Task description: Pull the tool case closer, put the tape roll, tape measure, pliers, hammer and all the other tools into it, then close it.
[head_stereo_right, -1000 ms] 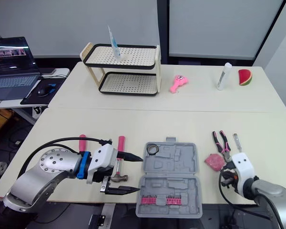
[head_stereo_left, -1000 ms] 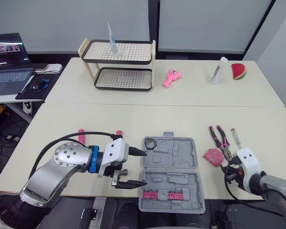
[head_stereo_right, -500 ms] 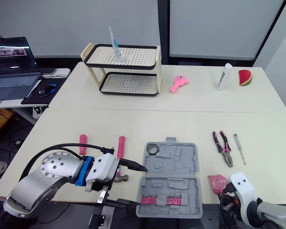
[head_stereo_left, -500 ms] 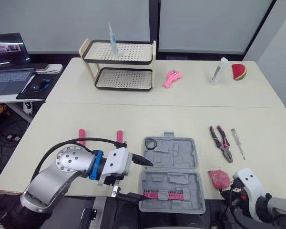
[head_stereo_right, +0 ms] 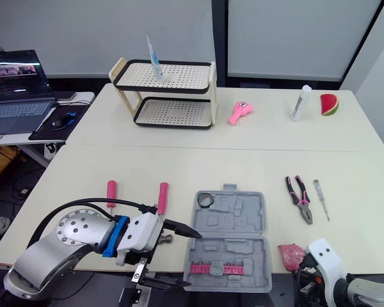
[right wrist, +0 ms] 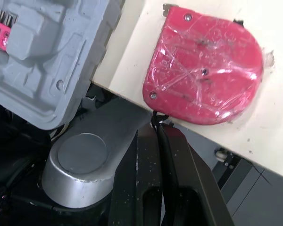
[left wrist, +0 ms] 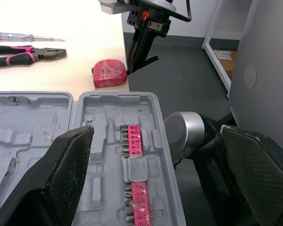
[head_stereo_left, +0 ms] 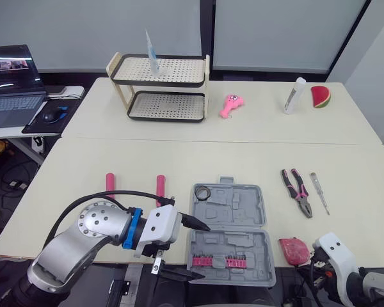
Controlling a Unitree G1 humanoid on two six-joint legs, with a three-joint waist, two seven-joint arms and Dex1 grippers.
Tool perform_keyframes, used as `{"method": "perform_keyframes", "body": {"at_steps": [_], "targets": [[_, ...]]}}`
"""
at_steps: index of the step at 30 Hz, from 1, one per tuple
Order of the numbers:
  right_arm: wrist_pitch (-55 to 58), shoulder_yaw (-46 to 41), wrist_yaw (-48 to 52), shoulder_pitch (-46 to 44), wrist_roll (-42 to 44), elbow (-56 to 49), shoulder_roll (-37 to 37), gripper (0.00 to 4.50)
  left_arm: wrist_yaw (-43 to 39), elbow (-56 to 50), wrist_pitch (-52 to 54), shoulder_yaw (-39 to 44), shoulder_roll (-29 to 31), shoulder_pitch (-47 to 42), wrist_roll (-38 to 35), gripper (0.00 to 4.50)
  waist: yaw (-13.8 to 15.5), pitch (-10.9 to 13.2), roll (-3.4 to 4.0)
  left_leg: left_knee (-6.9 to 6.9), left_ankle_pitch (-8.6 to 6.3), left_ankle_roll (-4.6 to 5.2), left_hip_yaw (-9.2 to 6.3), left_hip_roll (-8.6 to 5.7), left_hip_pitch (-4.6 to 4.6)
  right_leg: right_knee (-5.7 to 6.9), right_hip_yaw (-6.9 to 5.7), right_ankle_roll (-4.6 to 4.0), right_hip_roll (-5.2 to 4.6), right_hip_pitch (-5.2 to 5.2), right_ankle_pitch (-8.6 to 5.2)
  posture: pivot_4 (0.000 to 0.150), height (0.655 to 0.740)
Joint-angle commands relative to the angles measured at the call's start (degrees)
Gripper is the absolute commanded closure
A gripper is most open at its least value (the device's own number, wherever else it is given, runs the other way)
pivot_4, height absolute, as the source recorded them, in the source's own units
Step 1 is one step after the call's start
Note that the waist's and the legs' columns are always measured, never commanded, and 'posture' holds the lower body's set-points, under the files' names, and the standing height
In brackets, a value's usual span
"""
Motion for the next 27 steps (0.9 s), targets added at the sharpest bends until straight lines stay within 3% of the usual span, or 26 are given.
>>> {"method": "perform_keyframes", "body": {"at_steps": [1,12,13,20,21,23,27], "targets": [[-0.5,1.1,-0.5,-1.2,0.1,0.2,-0.3,4.49,0.6,-2.1,-0.7,-0.3,0.1,0.5,-0.3,0.00,0.0,0.0,0.01,0.00,0.00,0.00,-0.01,0.00,0.00,0.00,-0.01,0.00,0.00,0.00,0.00,0.150,0.7290],[1.4,0.4,0.8,-2.6,2.7,0.4,-1.1,4.49,1.6,-2.0,-0.9,-0.4,0.2,0.6,0.4,0.00,0.1,0.0,0.00,0.00,0.00,0.00,-0.01,0.00,0.00,-0.02,0.00,0.00,0.00,0.01,0.00,0.150,0.7290],[2.0,-0.4,1.5,-2.7,3.5,0.2,-1.6,3.97,1.7,-1.9,-1.0,-0.4,0.1,0.5,0.5,0.00,0.1,0.0,0.00,0.00,0.00,0.00,-0.01,-0.01,0.00,-0.02,0.00,0.00,0.00,0.01,0.00,0.150,0.7290],[3.6,-7.0,10.0,0.1,9.5,-3.1,-9.5,2.90,1.5,-1.2,-1.2,-0.2,0.0,0.2,0.8,0.00,0.1,0.0,0.02,0.01,0.00,0.00,-0.02,-0.01,0.00,-0.03,-0.02,0.00,0.00,0.04,0.00,0.150,0.7290],[1.6,-8.0,12.3,1.1,9.5,-3.6,-11.5,2.75,1.5,-1.1,-1.4,-0.2,0.0,0.3,0.8,0.00,0.1,0.0,0.01,0.01,0.00,0.00,0.00,-0.01,0.00,-0.03,-0.01,0.00,0.01,0.04,0.00,0.150,0.7290],[-12.7,-8.1,19.3,2.0,3.2,-2.5,-16.5,2.46,1.5,-1.2,-1.9,-0.1,-0.1,0.7,0.9,0.00,0.1,0.0,0.01,0.01,0.00,0.01,-0.02,0.00,0.01,-0.06,-0.04,0.00,0.03,0.07,0.00,0.150,0.7290],[-37.9,-2.9,27.1,1.0,-9.0,7.0,-21.3,1.85,1.7,-1.4,-2.8,0.2,-0.6,1.1,0.6,0.00,0.0,0.0,-0.06,0.01,0.00,0.01,0.00,0.02,0.10,-0.13,-0.05,0.00,0.05,0.16,0.00,0.150,0.7290]]}}
